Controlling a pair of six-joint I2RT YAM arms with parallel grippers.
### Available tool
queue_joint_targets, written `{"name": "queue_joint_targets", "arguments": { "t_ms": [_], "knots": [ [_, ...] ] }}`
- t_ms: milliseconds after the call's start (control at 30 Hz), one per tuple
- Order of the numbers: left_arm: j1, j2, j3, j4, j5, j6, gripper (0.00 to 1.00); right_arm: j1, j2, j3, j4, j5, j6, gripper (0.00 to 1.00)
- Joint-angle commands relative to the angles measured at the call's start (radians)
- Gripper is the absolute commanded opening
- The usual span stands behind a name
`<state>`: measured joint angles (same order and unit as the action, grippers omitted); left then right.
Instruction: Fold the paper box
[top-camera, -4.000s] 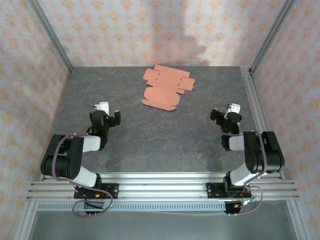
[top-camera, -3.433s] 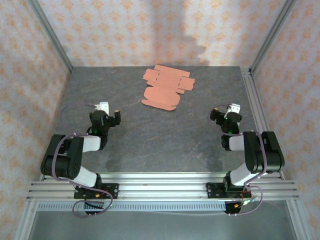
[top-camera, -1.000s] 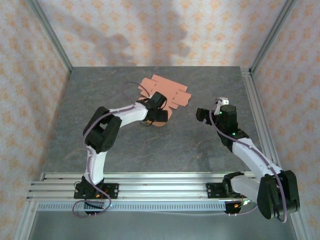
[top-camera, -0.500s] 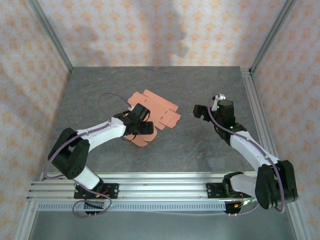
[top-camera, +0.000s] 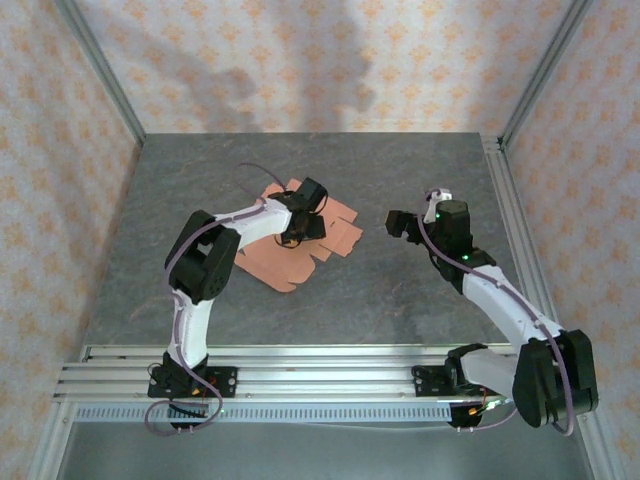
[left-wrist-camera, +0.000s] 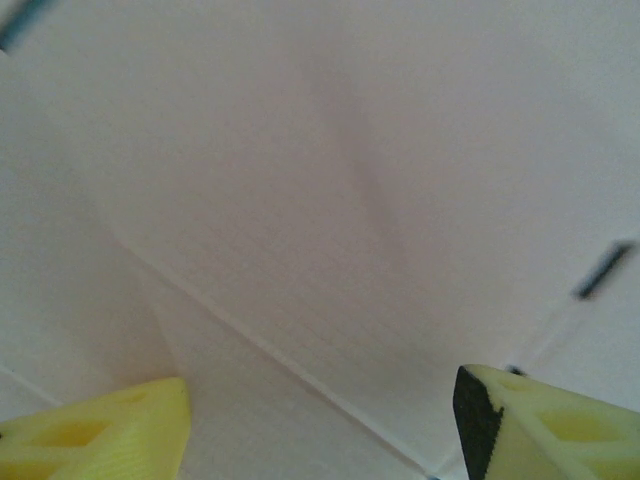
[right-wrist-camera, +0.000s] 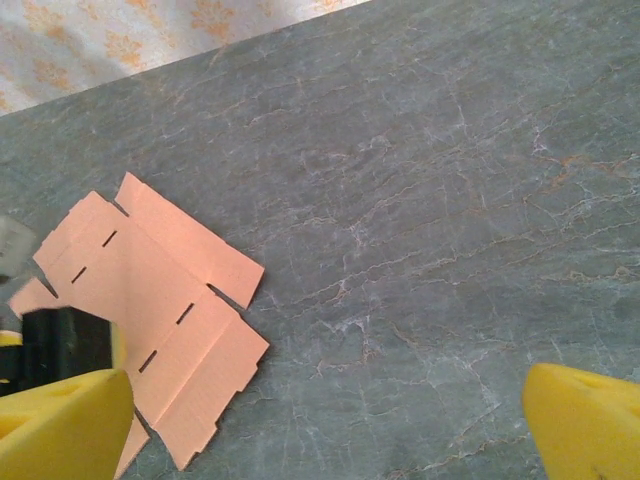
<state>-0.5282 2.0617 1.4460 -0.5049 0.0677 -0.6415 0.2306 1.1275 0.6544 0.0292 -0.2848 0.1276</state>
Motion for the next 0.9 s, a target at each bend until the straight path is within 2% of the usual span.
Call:
{"name": "queue_joint_targets", "arguments": {
  "t_ms": [0,300,400,533,733,867],
  "knots": [
    [-0.003,-0.006,-0.01,-0.02,0.159,0.099,0.71,0.006,-0.007,0.008,-0.036,0.027,0.008,0.99],
    [-0.007,-0.146,-0.261,0.025,0.314,0.338,0.72,0.006,0.111,0.076,-0.068,-0.076,0.054,0.94],
    [-0.004,-0.223,-0.295,0.018,0.302,0.381,0.75,0.005,0.133,0.077,-0.046,-0.103,0.041,0.96],
    [-0.002,-0.301,-0.309,0.069,0.243,0.334,0.77,0.006,0.162,0.083,-0.031,-0.141,0.011,1.0],
    [0.005,-0.471,-0.397,0.14,0.052,0.185,0.83,0.016,0.279,0.176,-0.071,-0.222,-0.044,0.99],
    [0.072,-0.583,-0.542,0.2,0.065,0.049,0.78,0.067,0.383,0.266,-0.096,-0.252,-0.087,0.99]
  ]
}}
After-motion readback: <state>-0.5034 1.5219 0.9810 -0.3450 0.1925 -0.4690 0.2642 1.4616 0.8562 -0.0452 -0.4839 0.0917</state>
